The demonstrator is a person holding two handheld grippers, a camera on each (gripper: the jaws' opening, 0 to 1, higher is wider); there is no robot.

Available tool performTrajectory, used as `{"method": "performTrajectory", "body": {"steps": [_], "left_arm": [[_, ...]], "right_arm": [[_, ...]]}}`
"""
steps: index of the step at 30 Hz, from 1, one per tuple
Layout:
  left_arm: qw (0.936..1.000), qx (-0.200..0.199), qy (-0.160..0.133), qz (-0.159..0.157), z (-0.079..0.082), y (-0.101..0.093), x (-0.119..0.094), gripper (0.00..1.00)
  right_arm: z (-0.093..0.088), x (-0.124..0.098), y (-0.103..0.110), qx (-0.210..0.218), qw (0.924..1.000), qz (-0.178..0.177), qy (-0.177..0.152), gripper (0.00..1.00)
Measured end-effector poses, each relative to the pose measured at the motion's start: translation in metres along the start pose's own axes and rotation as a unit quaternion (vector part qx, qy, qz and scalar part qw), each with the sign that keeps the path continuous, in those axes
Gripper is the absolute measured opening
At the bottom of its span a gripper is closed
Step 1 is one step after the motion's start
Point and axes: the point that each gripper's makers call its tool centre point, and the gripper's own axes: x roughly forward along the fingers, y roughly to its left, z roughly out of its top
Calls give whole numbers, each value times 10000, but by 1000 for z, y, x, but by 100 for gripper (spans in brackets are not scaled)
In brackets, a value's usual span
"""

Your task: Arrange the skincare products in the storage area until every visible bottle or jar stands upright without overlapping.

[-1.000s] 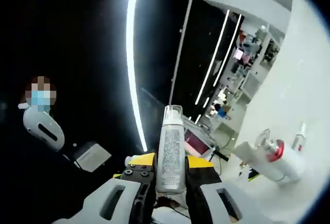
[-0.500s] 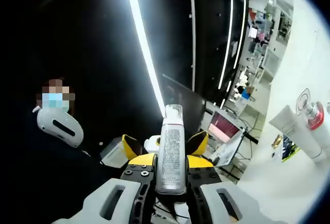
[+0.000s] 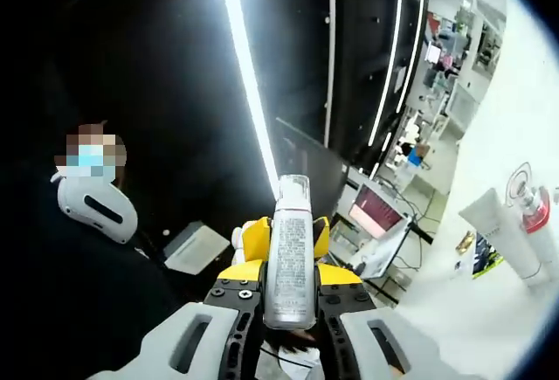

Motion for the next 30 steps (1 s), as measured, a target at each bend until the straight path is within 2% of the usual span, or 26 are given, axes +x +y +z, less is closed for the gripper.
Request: {"method": "performTrajectory", "body": {"steps": [3,6,7,9,10,11,13,14,15,16,17,18,19,20,21,22,23,25,26,27,28,30], "left_arm": [[9998,-58,-111,140,6,4,-1,18],[9991,66,-118,400,11,12,-2,18],[9990,117,-67,420,10,12,-2,18],[9978,312,10,584,10,15,-1,18],[9976,337,29,606,10,15,-1,17],[9967,432,65,682,10,16,0,17],[9921,746,141,994,12,22,-1,17],[9905,830,170,1082,12,23,-2,17],[9859,1048,189,1294,15,26,-2,17],[9830,1179,224,1386,16,26,-3,17],[9803,1316,252,1454,17,26,-2,17],[9763,1472,255,1567,19,25,-2,17],[9732,1572,276,1658,19,24,-2,17],[9668,1761,304,1824,21,25,-2,17],[9634,1866,300,1901,21,26,-2,17],[9601,1904,268,2033,22,27,-2,17],[9583,1909,249,2113,23,28,-2,17],[9503,2023,312,2347,22,32,-4,17],[9453,2096,300,2482,23,35,-6,17],[9465,2097,288,2434,22,33,-4,17],[9465,2087,268,2446,23,33,-5,17],[9460,2088,246,2466,24,34,-5,17]], "right_arm": [[8,2,-1,-35,9999,-129,-72,12],[13,4,-6,-746,9964,-396,8,16],[10,6,-11,-1133,9917,-575,210,18],[2,10,-13,-1477,9842,-736,635,19],[0,12,-15,-1560,9813,-842,744,20],[-2,13,-20,-1745,9749,-1029,925,21],[-4,17,-21,-2013,9663,-1143,1125,25],[-6,19,-21,-2122,9607,-1245,1282,28],[-5,20,-23,-2249,9552,-1356,1364,32],[-3,22,-26,-2593,9425,-1526,1459,33],[-2,22,-27,-2706,9372,-1602,1506,33],[2,22,-31,-2967,9237,-1821,1604,33],[5,22,-33,-3074,9163,-1982,1630,33],[9,22,-35,-3224,9062,-2160,1677,33],[10,23,-34,-3364,8998,-2174,1731,33],[13,24,-35,-3572,8872,-2296,1804,34],[14,25,-34,-3709,8809,-2324,1803,34],[15,27,-32,-3953,8661,-2430,1859,35],[16,27,-34,-4096,8543,-2564,1917,35],[16,27,-36,-4157,8483,-2656,1924,34],[15,28,-36,-4192,8459,-2676,1927,34],[13,32,-37,-4183,8456,-2721,1896,34]]}}
